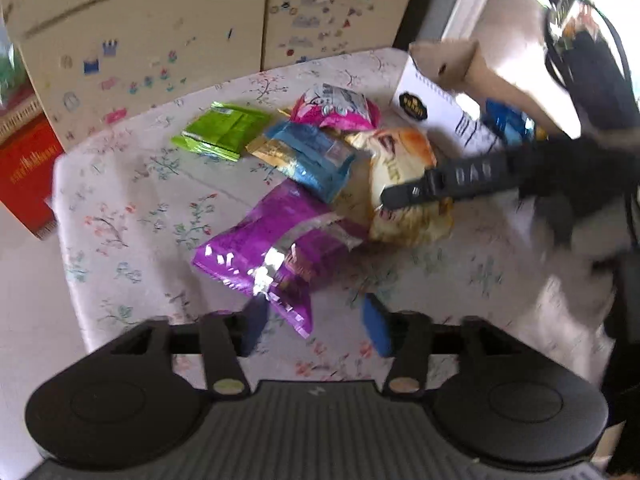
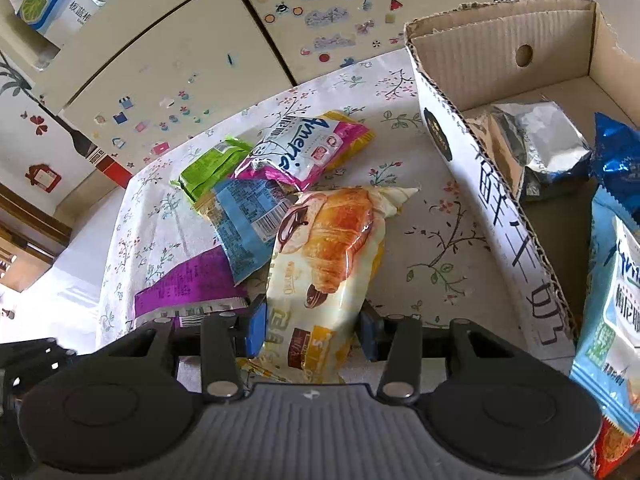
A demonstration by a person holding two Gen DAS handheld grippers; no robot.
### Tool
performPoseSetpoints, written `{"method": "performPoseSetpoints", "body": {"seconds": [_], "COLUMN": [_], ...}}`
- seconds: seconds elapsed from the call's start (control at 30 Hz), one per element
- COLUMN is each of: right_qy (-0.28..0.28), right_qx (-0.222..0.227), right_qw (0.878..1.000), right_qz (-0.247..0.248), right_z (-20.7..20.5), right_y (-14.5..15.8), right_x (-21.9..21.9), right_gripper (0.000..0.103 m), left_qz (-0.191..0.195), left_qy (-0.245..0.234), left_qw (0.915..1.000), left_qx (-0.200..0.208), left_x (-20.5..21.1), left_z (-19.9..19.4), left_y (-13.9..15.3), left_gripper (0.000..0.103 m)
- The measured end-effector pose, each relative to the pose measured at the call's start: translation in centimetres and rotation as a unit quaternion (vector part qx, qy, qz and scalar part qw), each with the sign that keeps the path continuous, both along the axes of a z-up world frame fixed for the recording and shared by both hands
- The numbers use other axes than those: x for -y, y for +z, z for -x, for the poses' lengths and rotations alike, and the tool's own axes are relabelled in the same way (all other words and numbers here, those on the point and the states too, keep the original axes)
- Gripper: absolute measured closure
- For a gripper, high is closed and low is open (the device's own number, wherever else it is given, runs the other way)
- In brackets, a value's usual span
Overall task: Organize snacks
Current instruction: 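Lift the purple and croissant packets and carry them into the box, releasing both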
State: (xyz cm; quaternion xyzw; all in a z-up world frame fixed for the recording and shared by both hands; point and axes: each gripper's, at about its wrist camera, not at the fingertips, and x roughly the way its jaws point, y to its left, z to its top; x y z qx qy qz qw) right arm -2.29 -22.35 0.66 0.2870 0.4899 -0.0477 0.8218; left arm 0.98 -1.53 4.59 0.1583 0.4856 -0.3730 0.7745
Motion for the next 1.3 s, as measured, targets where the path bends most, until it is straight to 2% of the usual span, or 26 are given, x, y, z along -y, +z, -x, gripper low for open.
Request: {"method": "performPoseSetpoints", "body": {"seconds": [0.07, 0.17, 0.2, 0.3, 0.47, 0.6, 0.67, 0.7, 0.77, 0.8, 1.17, 1.3], "right_qy": [-0.003, -0.004, -0.004, -0.004, -0.004, -0.01, -0.01, -0.009, -0.006, -0.006, 0.002, 0.004], "right_qx": [-0.001, -0.001, -0.001, -0.002, -0.002, 0.0, 0.001, 0.003, 0.006, 0.007, 0.017, 0.021], "right_qw": [1.0, 1.0, 1.0, 1.0, 1.0, 1.0, 1.0, 1.0, 1.0, 1.0, 1.0, 1.0], "right_qz": [-0.003, -0.005, -0.005, -0.004, -0.006, -0.008, -0.009, -0.01, -0.013, -0.013, -0.019, -0.021], "right_z": [0.1, 0.3, 0.2, 0.2, 0.4, 0.4, 0.5, 0.6, 0.6, 0.7, 1.2, 1.5], "right_y": [0.0, 0.0, 0.0, 0.1, 0.1, 0.1, 0.2, 0.3, 0.4, 0.4, 1.1, 1.4], "right_x": [0.1, 0.1, 0.1, 0.1, 0.3, 0.5, 0.5, 0.6, 0.6, 0.6, 0.4, 0.2], "right_gripper": [0.051, 0.051, 0.051, 0.051, 0.051, 0.051, 0.051, 0.051, 0.051, 0.051, 0.051, 0.051], "left_qz": [-0.016, -0.022, -0.019, -0.019, -0.04, -0.056, -0.064, -0.059, -0.039, -0.035, -0.019, -0.01], "left_qy": [-0.014, -0.029, -0.032, -0.043, -0.074, -0.081, -0.075, -0.068, -0.057, -0.055, -0.03, -0.004], "left_qw": [0.999, 0.9939, 0.9928, 0.993, 0.9913, 0.9905, 0.9906, 0.9923, 0.9956, 0.996, 0.998, 0.9986], "left_qx": [0.038, 0.104, 0.114, 0.109, 0.101, 0.095, 0.095, 0.085, 0.064, 0.061, 0.053, 0.052], "left_x": [0.0, 0.0, 0.2, 1.3, 3.4, 4.3, 4.5, 4.4, 4.2, 4.2, 3.6, 2.9], "left_z": [0.6, 0.8, 0.5, -0.8, -1.7, -1.9, -2.1, -2.3, -2.6, -2.5, -1.4, -1.5], "left_y": [0.4, 1.4, 1.6, 1.1, -1.1, -3.0, -3.6, -3.7, -3.6, -3.5, -1.9, -1.3], "left_gripper": [0.039, 0.027, 0.023, 0.022, 0.021, 0.021, 0.024, 0.031, 0.04, 0.041, 0.043, 0.043]}}
